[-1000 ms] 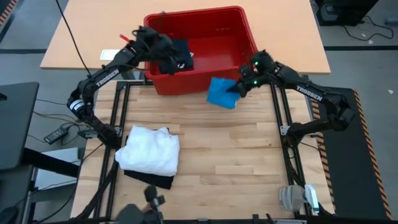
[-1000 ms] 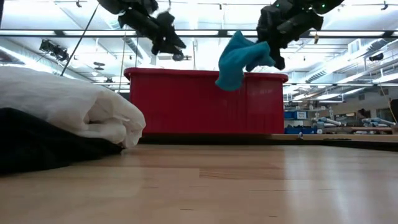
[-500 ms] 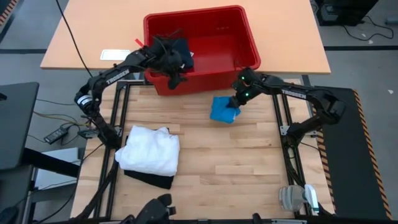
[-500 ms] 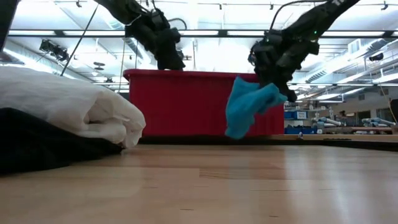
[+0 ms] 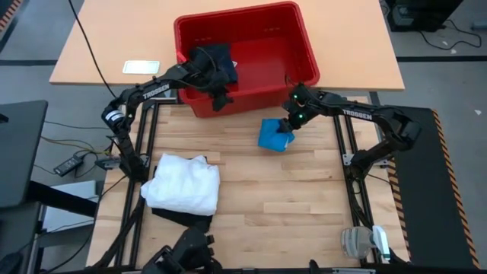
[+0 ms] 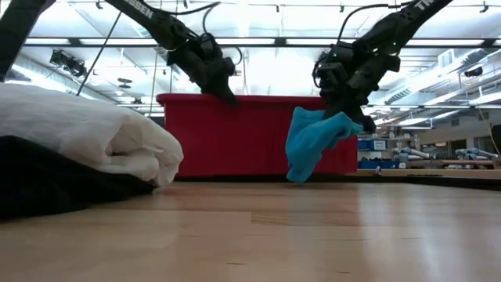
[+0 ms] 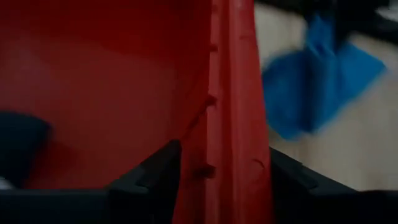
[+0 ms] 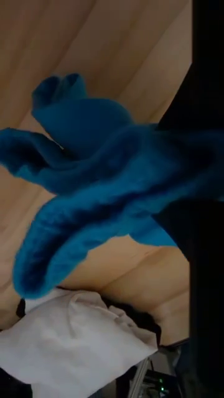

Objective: Fold laundry
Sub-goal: Fold the blue short

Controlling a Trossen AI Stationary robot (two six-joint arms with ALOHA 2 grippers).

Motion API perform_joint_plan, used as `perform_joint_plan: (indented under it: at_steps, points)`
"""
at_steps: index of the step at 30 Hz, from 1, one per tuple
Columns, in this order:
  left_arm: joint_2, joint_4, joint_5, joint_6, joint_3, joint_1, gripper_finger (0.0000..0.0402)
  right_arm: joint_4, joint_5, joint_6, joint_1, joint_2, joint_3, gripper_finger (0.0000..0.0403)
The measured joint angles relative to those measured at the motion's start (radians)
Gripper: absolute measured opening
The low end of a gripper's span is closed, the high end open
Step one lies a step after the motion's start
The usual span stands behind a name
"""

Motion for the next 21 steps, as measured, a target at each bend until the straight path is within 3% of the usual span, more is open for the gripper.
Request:
perform_joint_plan:
  at_steps: [8,16,21]
  points:
    - [-0.063,0.212,-0.214,-0.04,-0.004,0.033,0.0188,-0.003,0.005,-0.002,0.029,-0.005,0.0,0.015]
    - [-0.175,0.094,-0.207,-0.171,0.088,-0.006,0.0188,-0.104,0.076,-0.006,0.117,-0.048,0.0,0.0149]
    - [-0.249,0.008,-0.196,-0.281,0.105,-0.083,0.0188,-0.072,-0.143,-0.059,0.173,-0.126,0.0,0.0149]
